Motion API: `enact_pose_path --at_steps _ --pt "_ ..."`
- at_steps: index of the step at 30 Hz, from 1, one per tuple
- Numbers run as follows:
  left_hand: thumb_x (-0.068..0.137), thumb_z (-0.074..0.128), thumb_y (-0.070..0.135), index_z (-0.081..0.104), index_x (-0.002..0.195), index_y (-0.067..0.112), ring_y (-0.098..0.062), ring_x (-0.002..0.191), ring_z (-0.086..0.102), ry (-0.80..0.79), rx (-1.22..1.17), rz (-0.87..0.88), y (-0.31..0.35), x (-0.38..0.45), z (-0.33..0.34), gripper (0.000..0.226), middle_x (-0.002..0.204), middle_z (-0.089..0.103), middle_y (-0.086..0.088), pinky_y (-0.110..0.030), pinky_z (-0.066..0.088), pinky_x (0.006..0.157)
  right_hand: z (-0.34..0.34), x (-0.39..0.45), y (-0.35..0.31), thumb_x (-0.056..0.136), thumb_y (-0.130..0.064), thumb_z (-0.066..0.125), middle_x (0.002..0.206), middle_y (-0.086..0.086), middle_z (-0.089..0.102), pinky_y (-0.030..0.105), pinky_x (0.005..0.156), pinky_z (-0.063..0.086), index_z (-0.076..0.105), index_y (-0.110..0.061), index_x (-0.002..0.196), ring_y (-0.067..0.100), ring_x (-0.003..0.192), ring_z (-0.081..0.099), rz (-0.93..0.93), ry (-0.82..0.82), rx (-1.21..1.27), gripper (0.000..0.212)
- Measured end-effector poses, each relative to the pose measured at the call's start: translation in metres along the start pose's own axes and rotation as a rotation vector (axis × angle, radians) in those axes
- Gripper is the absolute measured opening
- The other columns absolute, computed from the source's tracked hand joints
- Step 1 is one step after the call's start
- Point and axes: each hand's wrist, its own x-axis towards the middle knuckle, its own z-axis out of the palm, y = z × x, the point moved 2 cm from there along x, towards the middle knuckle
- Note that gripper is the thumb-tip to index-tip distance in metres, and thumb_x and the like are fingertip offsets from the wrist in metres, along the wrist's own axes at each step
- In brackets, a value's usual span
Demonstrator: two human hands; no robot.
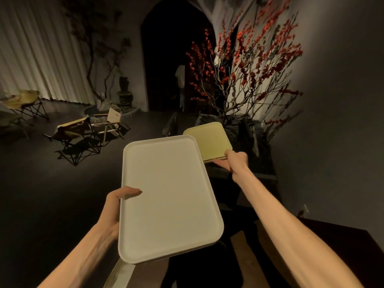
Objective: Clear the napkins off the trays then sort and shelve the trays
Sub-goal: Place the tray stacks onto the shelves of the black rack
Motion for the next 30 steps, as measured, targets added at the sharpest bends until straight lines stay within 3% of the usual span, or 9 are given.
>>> enact_pose_path --at_steps 4,7,10,15,17,21,23,26,30 --pt "0.084 0.051 0.017 0.062 0.122 0.007 -0.038 0.075 0.07 -0.013 0.017 0.018 0.011 0.001 0.01 0.041 0.097 0.072 -0.02 -0.049 0.057 0.074 -0.021 -0.018 -0.038 0.095 -0.017 0.048 0.076 0.008 0.076 0.039 0.092 0.056 0.059 0.004 0.108 0.018 0.069 0.076 -0.255 0.085 -0.156 0.027" --pt "0.087 0.05 0.021 0.064 0.121 0.009 -0.037 0.076 0.072 -0.064 0.015 0.031 0.017 0.003 0.024 0.038 0.1 0.073 -0.018 -0.049 0.059 0.072 -0.037 -0.034 -0.073 0.099 -0.013 0.043 0.095 0.01 0.074 0.023 0.07 0.06 0.055 -0.002 0.115 0.018 0.067 0.075 -0.4 0.085 -0.098 0.023" --pt "0.088 0.051 0.022 0.063 0.124 0.011 -0.037 0.082 0.072 -0.09 0.032 0.026 0.021 0.01 0.039 0.039 0.109 0.072 -0.018 -0.051 0.058 0.076 -0.048 -0.049 -0.104 0.1 -0.009 0.04 0.095 0.004 0.07 0.025 0.066 0.061 0.054 -0.009 0.12 0.025 0.069 0.076 -0.485 0.093 0.032 0.025" --pt "0.088 0.056 0.026 0.059 0.13 0.013 -0.038 0.1 0.067 -0.141 0.077 -0.001 0.03 0.043 0.074 0.044 0.123 0.067 -0.017 -0.052 0.053 0.089 -0.049 -0.067 -0.116 0.097 -0.001 0.044 0.107 0.018 0.069 0.039 0.083 0.061 0.056 0.001 0.12 0.03 0.082 0.075 -0.31 -0.047 0.285 0.026" --pt "0.086 0.061 0.029 0.057 0.134 0.014 -0.038 0.115 0.06 -0.155 0.106 0.003 0.035 0.063 0.087 0.051 0.132 0.062 -0.017 -0.055 0.044 0.102 -0.043 -0.075 -0.103 0.096 0.0 0.045 0.114 0.021 0.067 0.037 0.082 0.061 0.055 0.005 0.121 0.03 0.087 0.075 -0.22 -0.117 0.339 0.027" --pt "0.085 0.067 0.035 0.062 0.13 0.014 -0.038 0.118 0.061 -0.117 0.161 0.023 0.046 0.097 0.108 0.05 0.129 0.064 -0.016 -0.055 0.04 0.107 -0.04 -0.081 -0.075 0.095 0.002 0.045 0.113 0.026 0.066 0.032 0.07 0.062 0.059 0.011 0.11 0.034 0.097 0.07 -0.068 -0.168 0.379 0.022" --pt "0.086 0.066 0.039 0.063 0.129 0.014 -0.038 0.118 0.061 -0.125 0.174 0.031 0.05 0.11 0.114 0.05 0.129 0.064 -0.016 -0.056 0.039 0.108 -0.042 -0.079 -0.068 0.096 0.002 0.044 0.112 0.026 0.067 0.035 0.075 0.062 0.057 0.012 0.114 0.035 0.098 0.07 -0.018 -0.178 0.362 0.024" --pt "0.087 0.064 0.043 0.065 0.127 0.013 -0.038 0.115 0.063 -0.124 0.203 0.067 0.054 0.127 0.118 0.05 0.127 0.066 -0.016 -0.055 0.041 0.106 -0.049 -0.077 -0.056 0.094 0.006 0.048 0.119 0.026 0.062 0.042 0.096 0.054 0.051 0.014 0.119 0.035 0.107 0.065 -0.001 -0.162 0.252 0.026" --pt "0.088 0.062 0.045 0.065 0.125 0.013 -0.037 0.112 0.065 -0.109 0.216 0.08 0.052 0.143 0.117 0.049 0.124 0.067 -0.016 -0.055 0.042 0.105 -0.054 -0.073 -0.043 0.092 0.011 0.051 0.123 0.03 0.06 0.038 0.088 0.058 0.049 0.013 0.125 0.035 0.105 0.065 -0.04 -0.177 0.058 0.033"
